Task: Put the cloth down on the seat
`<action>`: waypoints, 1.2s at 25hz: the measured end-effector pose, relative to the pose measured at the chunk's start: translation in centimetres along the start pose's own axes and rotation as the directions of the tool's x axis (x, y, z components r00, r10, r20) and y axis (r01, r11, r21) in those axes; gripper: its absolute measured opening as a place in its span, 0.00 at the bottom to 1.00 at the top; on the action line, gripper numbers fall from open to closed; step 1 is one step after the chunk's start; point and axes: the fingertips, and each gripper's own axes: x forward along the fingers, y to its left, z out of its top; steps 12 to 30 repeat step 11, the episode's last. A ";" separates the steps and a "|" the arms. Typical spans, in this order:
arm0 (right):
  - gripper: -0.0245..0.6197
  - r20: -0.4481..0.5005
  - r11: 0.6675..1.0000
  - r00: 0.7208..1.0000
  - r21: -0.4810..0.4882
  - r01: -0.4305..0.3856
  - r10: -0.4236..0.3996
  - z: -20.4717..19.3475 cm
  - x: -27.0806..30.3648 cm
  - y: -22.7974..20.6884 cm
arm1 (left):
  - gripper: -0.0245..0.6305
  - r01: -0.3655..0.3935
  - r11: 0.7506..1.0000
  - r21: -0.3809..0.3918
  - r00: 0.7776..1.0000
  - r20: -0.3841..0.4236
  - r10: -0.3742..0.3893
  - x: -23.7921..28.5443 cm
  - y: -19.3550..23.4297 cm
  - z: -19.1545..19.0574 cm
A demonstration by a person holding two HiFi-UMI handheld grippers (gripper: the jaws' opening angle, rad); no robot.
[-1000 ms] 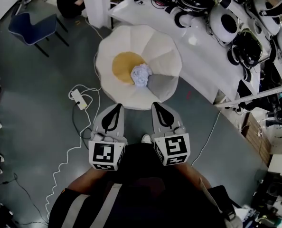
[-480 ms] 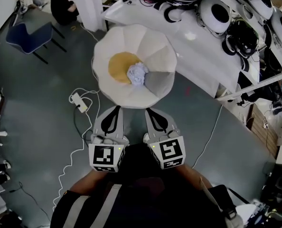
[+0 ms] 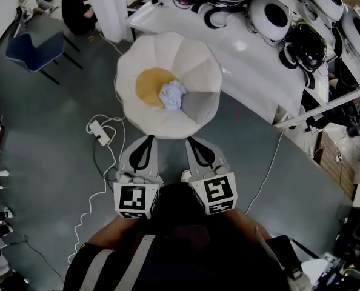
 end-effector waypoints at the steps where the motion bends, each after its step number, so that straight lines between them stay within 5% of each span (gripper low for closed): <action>1: 0.04 0.000 1.000 1.000 -0.003 0.003 -0.003 0.1 0.0 0.0 | 0.04 0.001 1.000 0.001 1.000 0.001 -0.001 0.0 0.0 0.0; 30: 0.04 -0.006 1.000 1.000 -0.015 0.003 -0.003 0.3 0.3 0.3 | 0.04 -0.013 1.000 0.006 1.000 0.017 0.013 -0.3 0.6 0.1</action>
